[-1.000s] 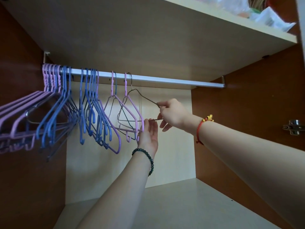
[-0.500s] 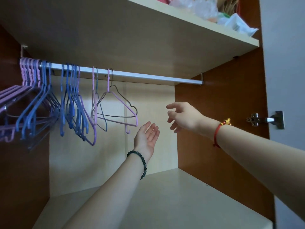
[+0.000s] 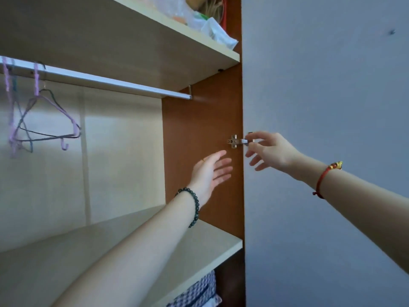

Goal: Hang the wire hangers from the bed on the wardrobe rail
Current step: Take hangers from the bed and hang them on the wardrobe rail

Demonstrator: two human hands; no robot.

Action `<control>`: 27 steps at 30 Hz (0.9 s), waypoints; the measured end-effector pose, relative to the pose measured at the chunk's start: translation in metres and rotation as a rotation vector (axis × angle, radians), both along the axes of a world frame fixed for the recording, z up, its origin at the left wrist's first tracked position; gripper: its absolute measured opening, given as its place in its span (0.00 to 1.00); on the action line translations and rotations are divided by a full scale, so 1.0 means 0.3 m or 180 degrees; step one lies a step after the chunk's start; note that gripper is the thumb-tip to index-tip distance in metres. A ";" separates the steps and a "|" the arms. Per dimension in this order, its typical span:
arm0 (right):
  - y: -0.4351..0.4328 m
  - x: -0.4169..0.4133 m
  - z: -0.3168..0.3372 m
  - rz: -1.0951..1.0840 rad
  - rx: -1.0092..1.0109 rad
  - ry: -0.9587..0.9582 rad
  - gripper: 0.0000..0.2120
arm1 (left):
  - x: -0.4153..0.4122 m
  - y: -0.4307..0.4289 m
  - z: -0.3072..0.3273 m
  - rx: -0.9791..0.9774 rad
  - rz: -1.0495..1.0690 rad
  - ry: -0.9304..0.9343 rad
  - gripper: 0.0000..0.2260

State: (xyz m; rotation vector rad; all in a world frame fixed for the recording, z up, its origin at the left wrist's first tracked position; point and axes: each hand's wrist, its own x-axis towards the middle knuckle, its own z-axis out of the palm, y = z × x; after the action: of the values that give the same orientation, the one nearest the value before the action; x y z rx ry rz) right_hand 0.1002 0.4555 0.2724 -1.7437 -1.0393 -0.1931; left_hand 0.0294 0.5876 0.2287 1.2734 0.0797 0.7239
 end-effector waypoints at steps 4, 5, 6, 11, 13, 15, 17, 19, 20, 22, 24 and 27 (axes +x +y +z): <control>-0.291 0.093 -0.074 -0.0424 0.0089 0.0229 0.15 | 0.131 -0.253 -0.056 0.0354 -0.0415 0.0195 0.07; -0.369 0.110 -0.095 -0.0556 0.0104 0.0251 0.15 | 0.164 -0.315 -0.075 0.0493 -0.0522 0.0251 0.08; -0.447 0.124 -0.118 -0.0699 0.0109 0.0257 0.15 | 0.195 -0.378 -0.098 0.0641 -0.0629 0.0308 0.08; -0.842 0.151 -0.249 -0.1435 0.0094 0.0313 0.14 | 0.307 -0.713 -0.216 0.1251 -0.1275 0.0473 0.07; -0.989 0.147 -0.308 -0.1704 0.0132 0.0379 0.14 | 0.332 -0.850 -0.262 0.1452 -0.1584 0.0487 0.08; -1.127 0.137 -0.370 -0.1958 0.0228 0.0480 0.13 | 0.350 -0.982 -0.311 0.1612 -0.1881 0.0478 0.07; -1.257 0.118 -0.435 -0.2223 0.0325 0.0598 0.13 | 0.356 -1.107 -0.364 0.1775 -0.2107 0.0475 0.07; -1.388 0.086 -0.503 -0.2486 0.0410 0.0692 0.13 | 0.352 -1.230 -0.419 0.1915 -0.2354 0.0472 0.07; -1.451 0.067 -0.538 -0.2611 0.0430 0.0717 0.13 | 0.348 -1.287 -0.448 0.1971 -0.2484 0.0462 0.07; -1.576 0.023 -0.609 -0.2892 0.0395 0.0742 0.13 | 0.338 -1.396 -0.507 0.2071 -0.2713 0.0446 0.06; -1.691 -0.029 -0.680 -0.3149 0.0412 0.0815 0.13 | 0.327 -1.495 -0.573 0.2142 -0.2895 0.0471 0.06; -1.851 -0.117 -0.774 -0.3480 0.0451 0.0925 0.12 | 0.303 -1.625 -0.669 0.2324 -0.3124 0.0478 0.06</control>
State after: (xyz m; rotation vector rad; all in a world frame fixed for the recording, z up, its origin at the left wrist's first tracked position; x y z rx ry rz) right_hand 0.0650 -0.0999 0.0402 -1.9618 0.2142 -0.6457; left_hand 0.1204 0.1001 0.0278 1.8141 -0.7049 -0.2380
